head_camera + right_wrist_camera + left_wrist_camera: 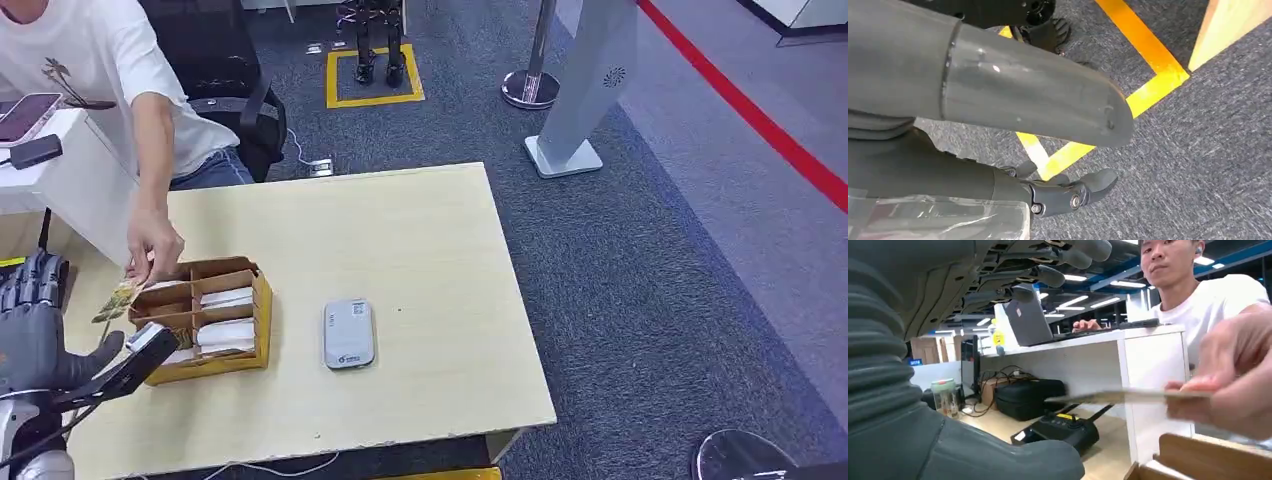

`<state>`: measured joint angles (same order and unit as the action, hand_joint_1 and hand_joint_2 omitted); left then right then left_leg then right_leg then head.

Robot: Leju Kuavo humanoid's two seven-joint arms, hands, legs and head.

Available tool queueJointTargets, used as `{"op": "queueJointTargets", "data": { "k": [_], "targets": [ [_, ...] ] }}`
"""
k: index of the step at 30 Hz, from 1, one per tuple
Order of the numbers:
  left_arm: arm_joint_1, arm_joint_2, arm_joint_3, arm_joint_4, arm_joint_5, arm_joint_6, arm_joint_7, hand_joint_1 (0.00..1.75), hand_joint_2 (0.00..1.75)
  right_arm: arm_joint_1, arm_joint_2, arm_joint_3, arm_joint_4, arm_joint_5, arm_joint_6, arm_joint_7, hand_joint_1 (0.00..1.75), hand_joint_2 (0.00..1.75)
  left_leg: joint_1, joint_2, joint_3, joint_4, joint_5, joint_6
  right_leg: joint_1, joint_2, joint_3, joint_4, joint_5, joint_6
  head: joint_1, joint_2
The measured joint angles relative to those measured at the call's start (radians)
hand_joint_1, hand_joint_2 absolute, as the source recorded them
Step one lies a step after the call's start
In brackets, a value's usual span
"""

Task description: Pass the card to the sensor for recognition and then transmit it.

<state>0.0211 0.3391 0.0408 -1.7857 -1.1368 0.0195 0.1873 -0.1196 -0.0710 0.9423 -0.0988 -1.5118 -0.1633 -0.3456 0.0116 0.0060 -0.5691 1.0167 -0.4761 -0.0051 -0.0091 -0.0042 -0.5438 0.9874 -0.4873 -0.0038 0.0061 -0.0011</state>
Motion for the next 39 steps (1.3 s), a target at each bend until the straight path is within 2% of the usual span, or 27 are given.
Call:
{"op": "queueJointTargets", "data": {
  "k": [3, 4, 5, 32, 39],
  "targets": [
    [-0.019, 0.0, -0.009, 0.018, 0.007, 0.002, 0.005, 0.0, 1.75, 0.0, 0.0, 0.016, 0.0, 0.001, 0.002, 0.005, 0.0, 0.0, 0.0, 0.0, 0.0, 0.0, 0.0, 0.0, 0.0, 0.0, 0.0, 0.0, 0.0, 0.0, 0.0, 0.0],
    [-0.024, 0.0, -0.013, 0.024, 0.014, 0.003, 0.006, 0.59, 1.75, 0.0, 0.0, 0.018, 0.0, 0.001, 0.003, 0.01, 0.0, 0.0, 0.0, 0.0, 0.0, 0.0, 0.0, 0.0, 0.0, 0.0, 0.0, 0.0, 0.0, 0.0, 0.0, 0.0],
    [-0.028, 0.0, -0.017, 0.028, 0.019, 0.004, 0.007, 1.75, 1.75, 0.0, 0.0, 0.021, -0.001, 0.001, 0.005, 0.011, 0.0, 0.0, 0.0, 0.0, 0.0, 0.0, 0.0, 0.0, 0.0, 0.0, 0.0, 0.0, 0.0, 0.0, 0.0, 0.0],
    [-0.103, -0.004, -0.048, 0.08, 0.063, 0.036, -0.004, 1.75, 1.75, -0.008, 0.002, 0.068, -0.007, -0.002, 0.003, 0.021, 0.0, 0.0, 0.0, 0.0, 0.0, 0.0, 0.0, 0.0, 0.0, 0.0, -0.001, 0.0, 0.0, 0.0, 0.0, 0.0],
    [-0.204, -0.004, -0.087, 0.141, 0.038, 0.023, -0.01, 1.75, 1.75, -0.025, 0.004, 0.093, -0.008, -0.002, -0.008, 0.034, 0.0, 0.0, 0.0, 0.0, 0.0, 0.0, 0.001, 0.0, 0.0, 0.0, -0.001, 0.0, 0.001, 0.0, 0.0, 0.0]
  ]
}}
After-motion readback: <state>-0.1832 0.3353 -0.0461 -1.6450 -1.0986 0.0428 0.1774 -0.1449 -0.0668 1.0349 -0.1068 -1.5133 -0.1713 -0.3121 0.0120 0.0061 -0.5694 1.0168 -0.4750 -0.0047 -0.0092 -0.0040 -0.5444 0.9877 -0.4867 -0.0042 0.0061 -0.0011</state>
